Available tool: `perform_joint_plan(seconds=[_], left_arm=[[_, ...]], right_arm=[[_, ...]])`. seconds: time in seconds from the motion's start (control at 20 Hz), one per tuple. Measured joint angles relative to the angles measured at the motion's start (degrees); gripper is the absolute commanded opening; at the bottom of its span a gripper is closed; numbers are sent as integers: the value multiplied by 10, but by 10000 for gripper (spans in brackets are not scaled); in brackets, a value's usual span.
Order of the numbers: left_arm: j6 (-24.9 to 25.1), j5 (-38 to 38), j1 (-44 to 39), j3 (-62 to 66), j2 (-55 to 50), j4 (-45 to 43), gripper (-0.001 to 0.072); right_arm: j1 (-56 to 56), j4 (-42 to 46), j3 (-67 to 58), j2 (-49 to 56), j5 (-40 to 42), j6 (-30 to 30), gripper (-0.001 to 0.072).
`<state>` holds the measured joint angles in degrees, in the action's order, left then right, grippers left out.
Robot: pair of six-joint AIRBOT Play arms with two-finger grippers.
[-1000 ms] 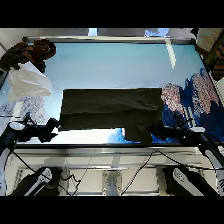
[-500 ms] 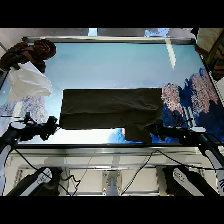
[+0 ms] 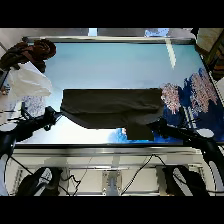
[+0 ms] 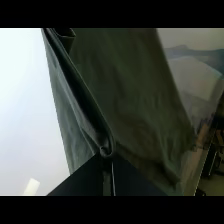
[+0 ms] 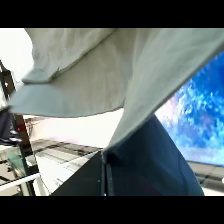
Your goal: Fold the shirts.
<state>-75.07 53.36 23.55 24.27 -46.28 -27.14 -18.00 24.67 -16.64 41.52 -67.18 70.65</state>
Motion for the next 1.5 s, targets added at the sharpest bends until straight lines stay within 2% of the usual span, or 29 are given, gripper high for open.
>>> perform_joint_plan(seconds=[0.1, 0.3, 0.4, 0.6, 0.8, 0.9, 1.2, 1.5], left_arm=[[-33, 0, 0, 0, 69, -28, 20], [-140, 23, 0, 0, 196, -130, 20], [-183, 16, 0, 0, 245, -159, 19], [-223, -30, 0, 0, 266, -192, 19], [-203, -52, 0, 0, 203, -203, 19], [-183, -62, -1, 0, 161, -199, 19], [-112, -111, -3, 12, 47, -148, 18], [-78, -156, -77, 85, -93, -145, 19]], right_arm=[[0, 10, 0, -50, -12, 29, 23], [0, 27, -2, -148, -25, 97, 23], [-1, 64, -15, -185, -29, 138, 21], [-35, 172, -67, -203, -17, 181, 20], [-72, 208, -107, -135, 3, 142, 21], [-79, 199, -117, -82, 29, 111, 21], [-73, 83, -181, 101, 130, -17, 21], [-3, 87, -303, 275, 205, -56, 21]])
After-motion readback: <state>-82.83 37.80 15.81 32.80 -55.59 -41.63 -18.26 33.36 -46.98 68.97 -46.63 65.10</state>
